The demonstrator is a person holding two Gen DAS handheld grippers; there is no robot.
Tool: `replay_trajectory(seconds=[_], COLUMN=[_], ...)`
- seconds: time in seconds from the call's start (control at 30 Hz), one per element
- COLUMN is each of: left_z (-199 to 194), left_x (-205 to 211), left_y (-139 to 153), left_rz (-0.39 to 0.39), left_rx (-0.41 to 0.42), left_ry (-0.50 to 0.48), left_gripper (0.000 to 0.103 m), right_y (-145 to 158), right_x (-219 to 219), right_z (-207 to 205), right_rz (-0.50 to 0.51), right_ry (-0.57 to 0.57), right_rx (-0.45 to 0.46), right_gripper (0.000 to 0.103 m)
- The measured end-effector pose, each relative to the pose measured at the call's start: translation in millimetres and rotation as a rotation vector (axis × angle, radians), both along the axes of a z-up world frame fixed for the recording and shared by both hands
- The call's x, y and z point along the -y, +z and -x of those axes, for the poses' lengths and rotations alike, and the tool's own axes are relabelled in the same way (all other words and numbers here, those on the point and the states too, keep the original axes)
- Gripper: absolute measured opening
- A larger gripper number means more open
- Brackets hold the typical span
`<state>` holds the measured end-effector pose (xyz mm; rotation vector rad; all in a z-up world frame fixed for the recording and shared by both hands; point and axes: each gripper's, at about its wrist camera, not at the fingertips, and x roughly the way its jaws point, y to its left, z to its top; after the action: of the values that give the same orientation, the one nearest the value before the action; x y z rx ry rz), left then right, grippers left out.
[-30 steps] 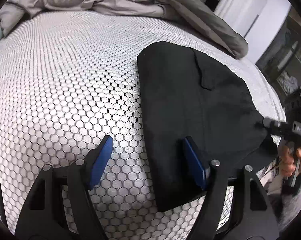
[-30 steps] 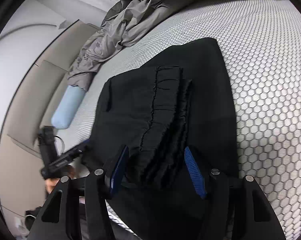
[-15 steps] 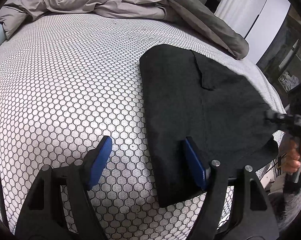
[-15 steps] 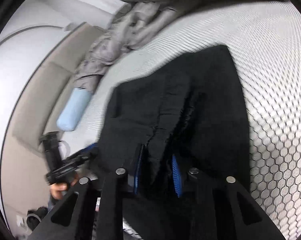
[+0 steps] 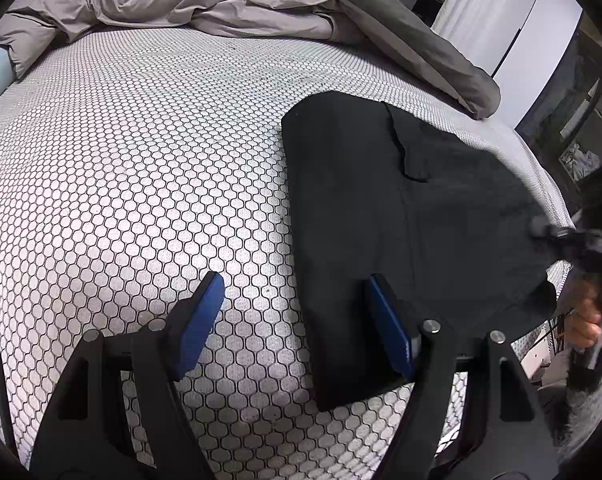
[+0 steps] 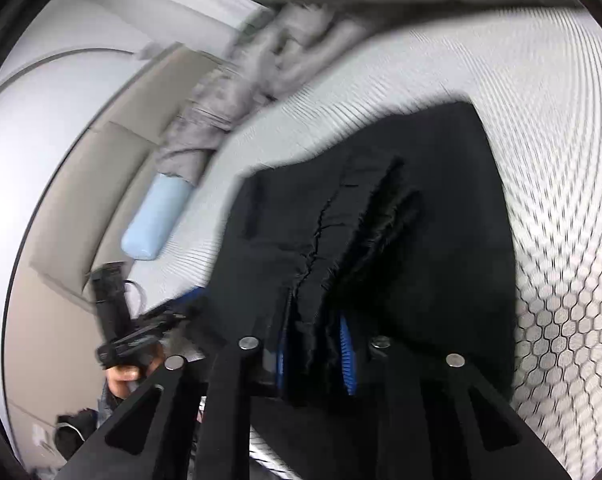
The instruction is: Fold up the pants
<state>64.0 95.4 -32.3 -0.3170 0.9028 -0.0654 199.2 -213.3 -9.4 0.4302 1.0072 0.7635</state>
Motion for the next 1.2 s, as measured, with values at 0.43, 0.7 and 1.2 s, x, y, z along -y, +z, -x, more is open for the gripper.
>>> replay_trajectory(seconds=[0.43, 0.7, 1.2], left_z=[9.1, 8.5, 35.2], left_x=[12.5, 13.2, 34.3], left_y=[2.2, -7.4, 18.4], left_rz=[-0.029, 0.089, 0.039], left_rx=[0.002, -0.019, 0.02], left_ry=[-0.05, -0.082, -0.108], left_gripper=[0.072, 0.051, 0.04], right_y=[-34.8, -6.8, -21.9], right_x=[-0.2, 40.5, 43.3], right_z=[24.4, 27.2, -18.6], right_rz=[0.25, 0.262, 0.359], right_ry=[-0.022, -0.161, -0.244], right_rx=[-0.023, 0.068, 0.047], right_gripper=[0.022, 0.068, 0.019])
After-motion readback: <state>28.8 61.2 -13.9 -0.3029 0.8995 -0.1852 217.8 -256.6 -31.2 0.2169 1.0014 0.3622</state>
